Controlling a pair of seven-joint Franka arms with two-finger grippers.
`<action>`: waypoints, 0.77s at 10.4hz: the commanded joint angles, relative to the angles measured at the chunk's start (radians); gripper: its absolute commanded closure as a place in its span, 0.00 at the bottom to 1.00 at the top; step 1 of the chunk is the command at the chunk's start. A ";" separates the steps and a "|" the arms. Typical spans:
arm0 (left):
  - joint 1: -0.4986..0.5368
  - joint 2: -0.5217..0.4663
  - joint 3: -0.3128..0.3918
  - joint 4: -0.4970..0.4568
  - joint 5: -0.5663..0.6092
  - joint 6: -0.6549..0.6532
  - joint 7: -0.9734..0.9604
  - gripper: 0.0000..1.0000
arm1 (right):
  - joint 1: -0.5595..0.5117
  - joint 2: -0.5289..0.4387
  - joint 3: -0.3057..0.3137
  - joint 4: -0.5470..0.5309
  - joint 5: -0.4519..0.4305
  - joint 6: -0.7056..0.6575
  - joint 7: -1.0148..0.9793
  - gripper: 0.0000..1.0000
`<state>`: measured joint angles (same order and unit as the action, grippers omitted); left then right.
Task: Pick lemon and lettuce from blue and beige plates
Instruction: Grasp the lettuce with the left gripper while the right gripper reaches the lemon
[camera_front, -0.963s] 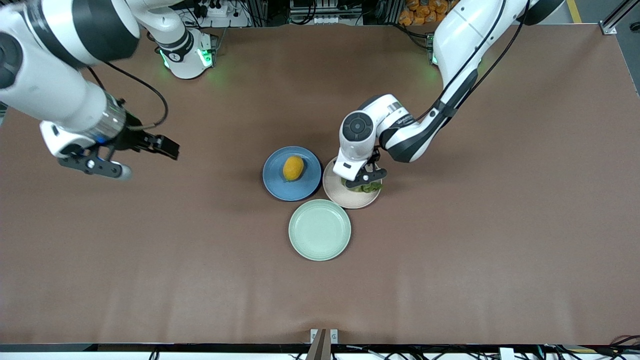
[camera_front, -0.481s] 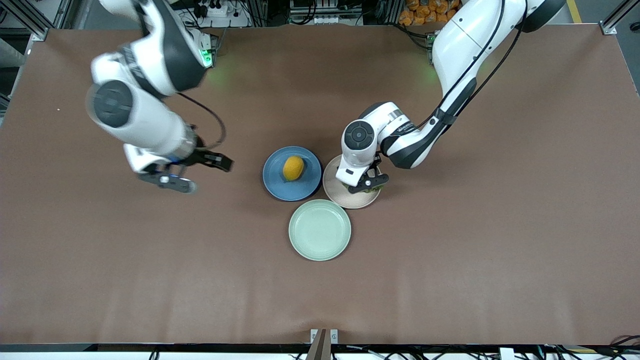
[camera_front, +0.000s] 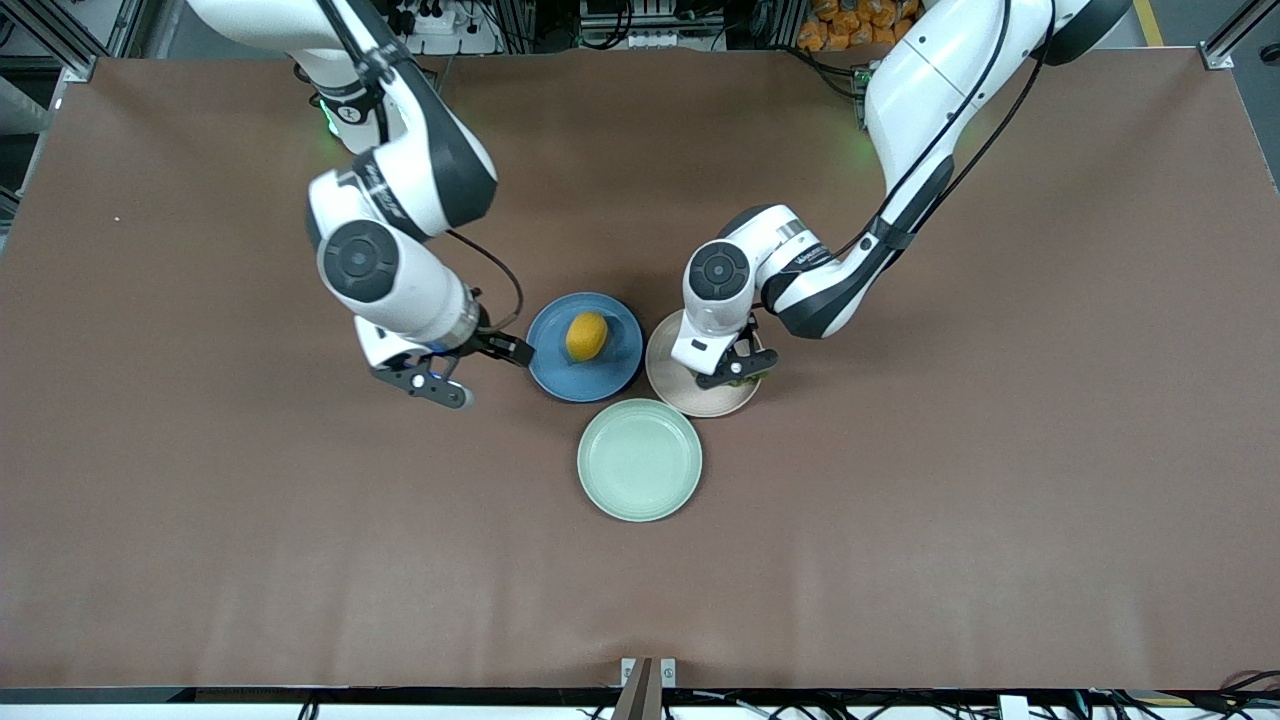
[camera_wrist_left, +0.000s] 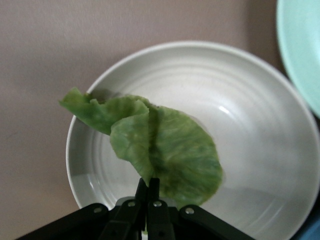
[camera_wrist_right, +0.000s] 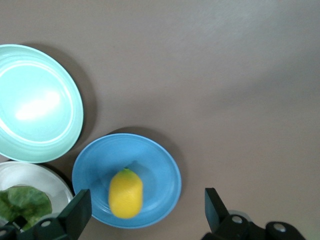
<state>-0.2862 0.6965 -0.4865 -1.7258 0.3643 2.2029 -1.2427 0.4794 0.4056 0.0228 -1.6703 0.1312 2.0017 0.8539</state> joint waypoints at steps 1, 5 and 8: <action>0.005 -0.075 0.003 0.011 0.028 -0.063 -0.035 1.00 | 0.034 0.056 -0.004 0.007 0.030 0.040 0.069 0.00; 0.037 -0.230 0.002 0.055 0.019 -0.280 0.032 1.00 | 0.089 0.068 -0.004 -0.144 0.103 0.273 0.102 0.00; 0.142 -0.331 -0.006 0.069 -0.023 -0.357 0.212 1.00 | 0.139 0.107 -0.006 -0.186 0.103 0.350 0.135 0.00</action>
<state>-0.2046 0.4192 -0.4835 -1.6468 0.3644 1.8740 -1.1396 0.5905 0.5009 0.0228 -1.8360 0.2160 2.3123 0.9549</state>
